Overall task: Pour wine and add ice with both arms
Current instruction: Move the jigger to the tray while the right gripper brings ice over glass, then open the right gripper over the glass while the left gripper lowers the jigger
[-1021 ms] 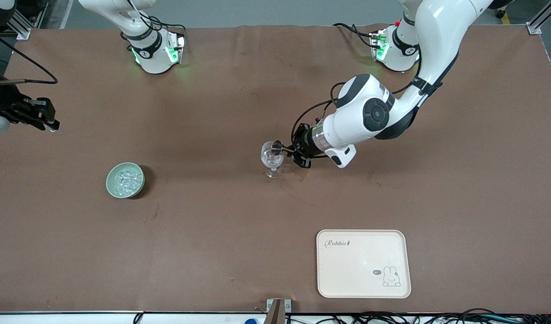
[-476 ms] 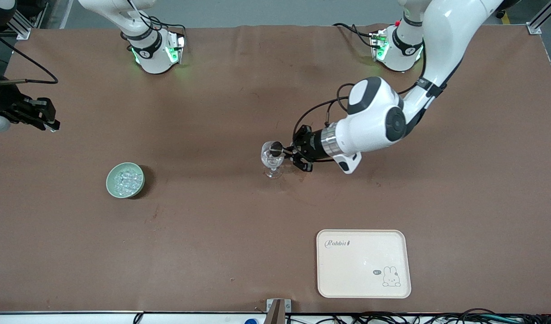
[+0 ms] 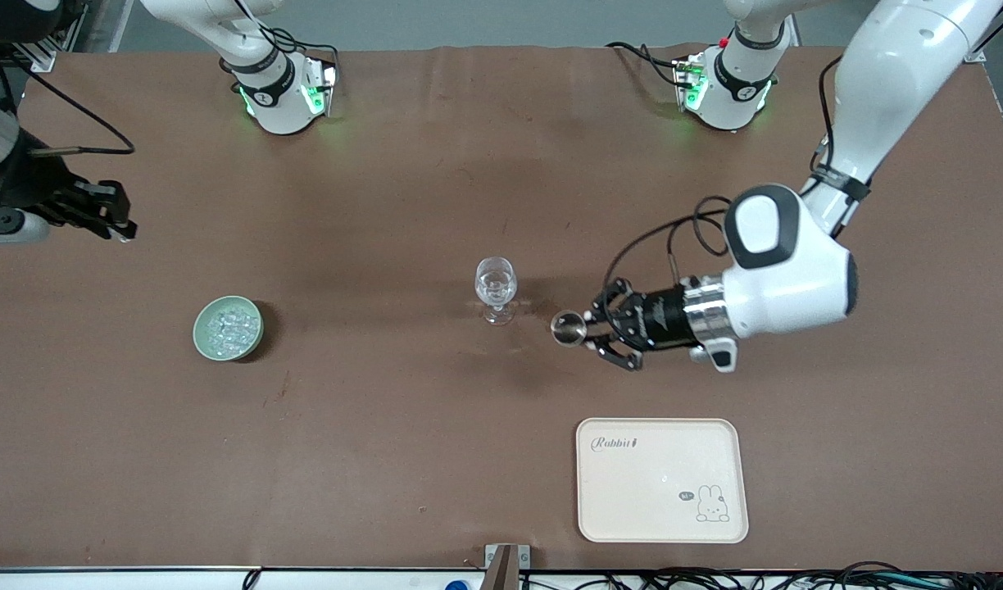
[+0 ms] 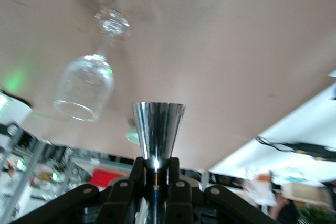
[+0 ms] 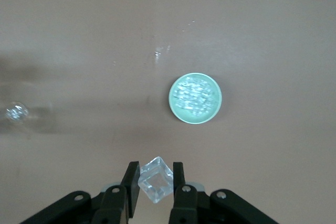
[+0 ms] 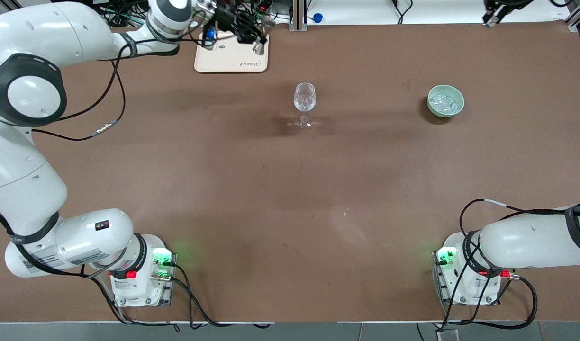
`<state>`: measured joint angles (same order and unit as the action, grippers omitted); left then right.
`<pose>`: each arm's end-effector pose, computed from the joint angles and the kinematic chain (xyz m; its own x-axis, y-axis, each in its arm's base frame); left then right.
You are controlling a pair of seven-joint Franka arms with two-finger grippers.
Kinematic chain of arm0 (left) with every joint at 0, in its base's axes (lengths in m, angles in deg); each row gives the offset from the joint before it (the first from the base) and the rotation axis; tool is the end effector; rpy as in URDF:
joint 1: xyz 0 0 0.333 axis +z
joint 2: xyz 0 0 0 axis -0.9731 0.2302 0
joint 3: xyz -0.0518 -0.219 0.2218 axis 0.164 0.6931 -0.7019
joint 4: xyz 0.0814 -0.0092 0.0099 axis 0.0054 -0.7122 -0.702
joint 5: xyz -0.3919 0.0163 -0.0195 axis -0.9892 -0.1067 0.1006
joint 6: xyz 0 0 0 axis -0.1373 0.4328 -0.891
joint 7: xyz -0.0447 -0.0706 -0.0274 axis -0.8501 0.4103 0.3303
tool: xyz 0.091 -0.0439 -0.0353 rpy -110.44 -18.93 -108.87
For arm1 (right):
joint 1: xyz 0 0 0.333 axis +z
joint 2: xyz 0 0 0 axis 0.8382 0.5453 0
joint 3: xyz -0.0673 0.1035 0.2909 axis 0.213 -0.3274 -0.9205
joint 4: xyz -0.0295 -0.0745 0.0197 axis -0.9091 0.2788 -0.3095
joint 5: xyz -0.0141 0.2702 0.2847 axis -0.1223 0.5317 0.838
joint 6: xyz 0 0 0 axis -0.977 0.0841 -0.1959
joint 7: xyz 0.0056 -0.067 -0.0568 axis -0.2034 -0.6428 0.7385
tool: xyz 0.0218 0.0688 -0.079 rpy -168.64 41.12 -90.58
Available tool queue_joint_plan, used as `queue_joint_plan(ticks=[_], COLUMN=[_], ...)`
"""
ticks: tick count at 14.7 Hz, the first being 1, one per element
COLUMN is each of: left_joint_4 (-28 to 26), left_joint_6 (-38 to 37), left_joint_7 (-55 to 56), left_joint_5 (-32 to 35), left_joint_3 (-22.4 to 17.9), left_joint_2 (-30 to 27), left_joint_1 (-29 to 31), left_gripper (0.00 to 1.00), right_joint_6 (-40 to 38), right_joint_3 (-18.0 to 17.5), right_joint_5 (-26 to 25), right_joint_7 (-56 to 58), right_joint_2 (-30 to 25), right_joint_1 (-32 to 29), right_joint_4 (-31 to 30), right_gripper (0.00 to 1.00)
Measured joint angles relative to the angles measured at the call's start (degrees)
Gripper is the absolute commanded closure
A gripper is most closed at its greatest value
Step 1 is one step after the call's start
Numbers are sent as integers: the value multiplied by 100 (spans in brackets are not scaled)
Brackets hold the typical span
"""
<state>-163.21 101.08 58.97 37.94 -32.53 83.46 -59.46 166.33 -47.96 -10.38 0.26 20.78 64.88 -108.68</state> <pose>0.6585 -0.2703 0.3826 -0.1803 0.5731 -0.7994 0.9836 0.1130 -0.1409 0.5466 0.0380 0.6106 0.9998 -0.0114 0.0155 -0.0105 -0.9982 -0.0590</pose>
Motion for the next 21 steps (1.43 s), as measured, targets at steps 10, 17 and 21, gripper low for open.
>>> queue_joint_plan(ticks=[10,17,21], left_joint_4=[1262,1467,1478], left_joint_6=[255,558,558], left_joint_7=[-1288,-2398,-2970], left_joint_5=[-236,-453,-1090], left_joint_3=[-208,-397,-407], left_joint_2=[1520,2218,2452], left_joint_1=[721,913,956], left_gripper=[100,100,100], right_joint_6=[704,1711,2261], right_joint_3=[-25,-21,-9], right_joint_5=[53,27,7], right_joint_7=[-2696,-4505,-4872], right_joint_2=[949,2382,2926], right_joint_1=[2112,3613,3996], right_joint_4=[323,956,1020], right_gripper=[96,97,97])
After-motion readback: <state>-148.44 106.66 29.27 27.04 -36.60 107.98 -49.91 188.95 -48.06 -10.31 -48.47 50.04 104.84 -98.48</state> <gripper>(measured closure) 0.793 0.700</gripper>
